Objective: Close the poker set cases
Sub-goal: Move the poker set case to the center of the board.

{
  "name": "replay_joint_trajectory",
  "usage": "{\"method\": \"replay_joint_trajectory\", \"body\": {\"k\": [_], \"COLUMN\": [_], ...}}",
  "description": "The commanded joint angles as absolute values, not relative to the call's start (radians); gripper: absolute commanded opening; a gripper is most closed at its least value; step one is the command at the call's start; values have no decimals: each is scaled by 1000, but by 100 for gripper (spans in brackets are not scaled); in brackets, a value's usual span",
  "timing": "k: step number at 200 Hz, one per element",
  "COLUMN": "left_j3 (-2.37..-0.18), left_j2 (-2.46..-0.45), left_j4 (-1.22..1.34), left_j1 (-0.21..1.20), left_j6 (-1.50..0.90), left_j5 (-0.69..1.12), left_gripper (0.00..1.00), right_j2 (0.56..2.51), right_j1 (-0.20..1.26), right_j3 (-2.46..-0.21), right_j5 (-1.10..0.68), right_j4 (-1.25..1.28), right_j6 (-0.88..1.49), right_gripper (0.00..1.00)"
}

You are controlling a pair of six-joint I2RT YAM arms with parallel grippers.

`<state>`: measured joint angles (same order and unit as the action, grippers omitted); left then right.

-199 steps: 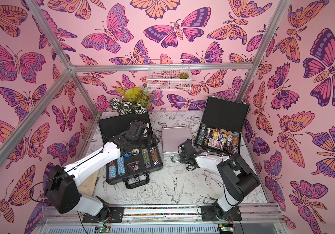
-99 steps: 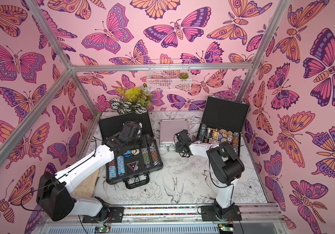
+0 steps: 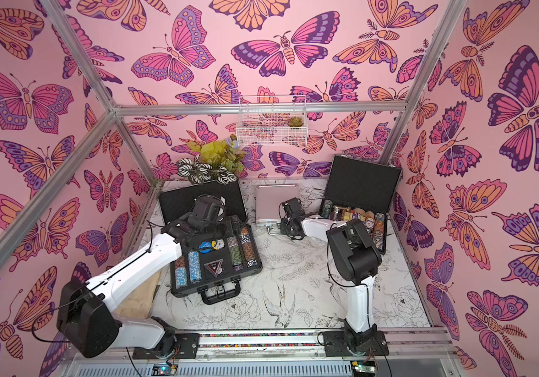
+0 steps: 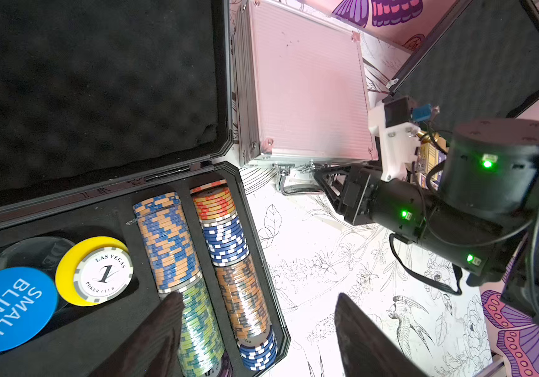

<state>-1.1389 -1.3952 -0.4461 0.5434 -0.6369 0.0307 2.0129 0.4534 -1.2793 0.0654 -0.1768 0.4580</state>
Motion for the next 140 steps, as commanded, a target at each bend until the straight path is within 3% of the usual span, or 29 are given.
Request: {"method": "replay_joint_trajectory", "body": {"k": [1,140], "left_j3": [-1127,-1153], "left_j2": [-1384,-1388], "left_j4": [-471,-499], "left_j1": [538,534], "left_j6": [-635,-624], "left_j5": [34,20], "left_gripper": [74,75], "right_j2": [2039,2256], "right_j1": [441,403], "right_j3": [-1363,-1624], "right_j5": [46,-93], "right_j4": [-146,-153], "right_j6": [421,432], "right_gripper": [36,37]}}
